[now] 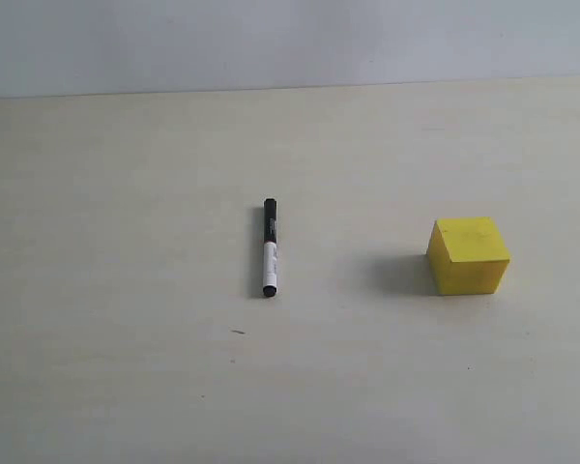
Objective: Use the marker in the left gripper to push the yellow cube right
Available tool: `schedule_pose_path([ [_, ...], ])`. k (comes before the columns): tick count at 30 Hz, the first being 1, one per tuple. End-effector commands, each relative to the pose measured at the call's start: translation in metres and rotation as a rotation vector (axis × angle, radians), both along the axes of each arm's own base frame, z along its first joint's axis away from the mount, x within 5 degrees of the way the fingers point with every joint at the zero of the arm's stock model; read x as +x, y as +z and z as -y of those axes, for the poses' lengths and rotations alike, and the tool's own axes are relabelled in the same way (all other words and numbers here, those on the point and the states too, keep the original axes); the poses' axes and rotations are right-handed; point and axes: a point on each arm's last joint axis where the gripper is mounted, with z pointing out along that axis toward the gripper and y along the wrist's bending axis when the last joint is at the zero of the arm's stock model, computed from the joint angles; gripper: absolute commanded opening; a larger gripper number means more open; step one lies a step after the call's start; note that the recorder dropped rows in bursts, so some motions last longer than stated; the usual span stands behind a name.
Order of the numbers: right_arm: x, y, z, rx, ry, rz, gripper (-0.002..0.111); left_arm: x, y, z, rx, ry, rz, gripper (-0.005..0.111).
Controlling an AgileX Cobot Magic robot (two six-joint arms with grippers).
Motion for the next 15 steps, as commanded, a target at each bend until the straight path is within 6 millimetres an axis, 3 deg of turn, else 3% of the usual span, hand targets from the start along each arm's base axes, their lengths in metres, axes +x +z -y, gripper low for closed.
schedule_pose_path([
  [1,0.000,-0.001,0.000,-0.006,-0.005,0.011,0.000,0.003,-0.024,0.001,0.038,-0.008,-0.024,0.000],
  [4,0.000,-0.001,0.000,-0.006,-0.005,0.011,0.000,0.003,-0.038,0.001,0.063,-0.008,-0.058,0.000],
  [15,0.000,-0.001,0.000,-0.006,-0.005,0.011,0.000,0.000,-0.039,-0.003,0.070,0.038,-0.052,0.000],
])
